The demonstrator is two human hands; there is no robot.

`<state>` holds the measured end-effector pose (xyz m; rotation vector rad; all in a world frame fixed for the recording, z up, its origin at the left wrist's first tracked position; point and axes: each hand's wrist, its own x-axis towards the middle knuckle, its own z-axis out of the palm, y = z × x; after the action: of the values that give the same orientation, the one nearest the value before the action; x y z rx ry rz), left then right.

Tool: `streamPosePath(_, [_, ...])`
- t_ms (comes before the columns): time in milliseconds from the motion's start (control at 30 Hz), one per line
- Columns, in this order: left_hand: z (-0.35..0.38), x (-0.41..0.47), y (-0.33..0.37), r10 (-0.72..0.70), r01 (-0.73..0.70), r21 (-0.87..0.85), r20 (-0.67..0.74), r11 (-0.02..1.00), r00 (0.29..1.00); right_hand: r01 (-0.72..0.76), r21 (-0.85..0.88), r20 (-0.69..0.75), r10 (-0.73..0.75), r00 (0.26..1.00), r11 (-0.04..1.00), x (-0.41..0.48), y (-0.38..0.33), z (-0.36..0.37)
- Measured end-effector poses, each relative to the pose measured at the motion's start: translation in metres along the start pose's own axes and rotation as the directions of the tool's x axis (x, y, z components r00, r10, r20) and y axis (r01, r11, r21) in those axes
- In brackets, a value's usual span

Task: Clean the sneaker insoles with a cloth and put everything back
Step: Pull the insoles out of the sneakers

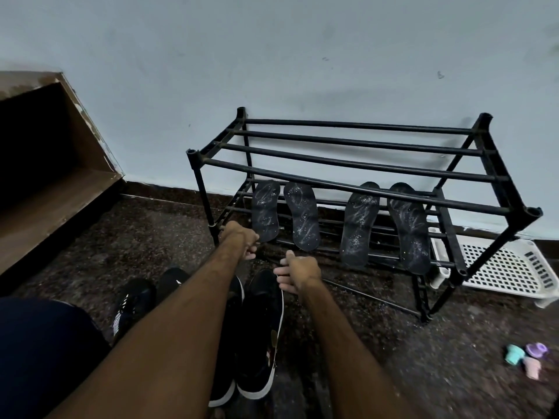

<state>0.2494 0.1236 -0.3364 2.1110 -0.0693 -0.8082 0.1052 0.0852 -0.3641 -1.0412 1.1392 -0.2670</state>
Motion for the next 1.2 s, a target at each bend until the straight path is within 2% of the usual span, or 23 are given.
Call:
streamPosePath(133, [-0.009,-0.025,-0.023,-0.017,0.023,-0.047,0.125,0.999,0.992,0.021,0.000,0.147,-0.020,0.989,1.000,-0.017,0.003,0.004])
streamPosePath(200, [-0.016,-0.043,-0.039,-0.006,0.015,-0.063,0.152,0.998,0.988,0.062,-0.004,0.168,-0.061,0.984,0.998,-0.024,0.008,0.006])
streamPosePath(333, [-0.042,-0.074,-0.071,-0.003,0.015,-0.045,0.256,0.999,0.967,0.209,-0.124,0.169,-0.187,0.968,0.970,-0.036,0.019,0.003])
streamPosePath(467, [-0.062,-0.090,-0.098,-0.005,0.010,-0.014,0.340,1.000,0.941,0.275,-0.212,0.268,-0.215,0.939,0.938,-0.058,0.042,-0.017])
streamPosePath(567, [-0.062,-0.101,-0.105,0.016,0.036,-0.138,0.358,0.990,0.934,0.314,-0.260,0.319,-0.225,0.921,0.913,-0.074,0.070,-0.041])
streamPosePath(700, [-0.039,-0.111,-0.112,0.001,0.105,-0.231,0.417,0.967,0.909,0.295,-0.290,0.351,-0.186,0.918,0.910,-0.098,0.104,-0.073])
streamPosePath(800, [-0.016,-0.118,-0.119,-0.011,0.125,-0.247,0.414,0.961,0.910,0.251,-0.310,0.327,-0.145,0.934,0.917,-0.107,0.129,-0.092])
streamPosePath(1033, [0.040,-0.130,-0.125,-0.001,0.048,-0.102,0.421,0.994,0.907,0.188,-0.274,0.251,-0.119,0.961,0.943,-0.098,0.159,-0.125])
streamPosePath(1200, [0.070,-0.116,-0.142,-0.066,0.083,-0.017,0.449,0.996,0.891,0.115,-0.308,0.144,-0.073,0.987,0.944,-0.067,0.174,-0.144])
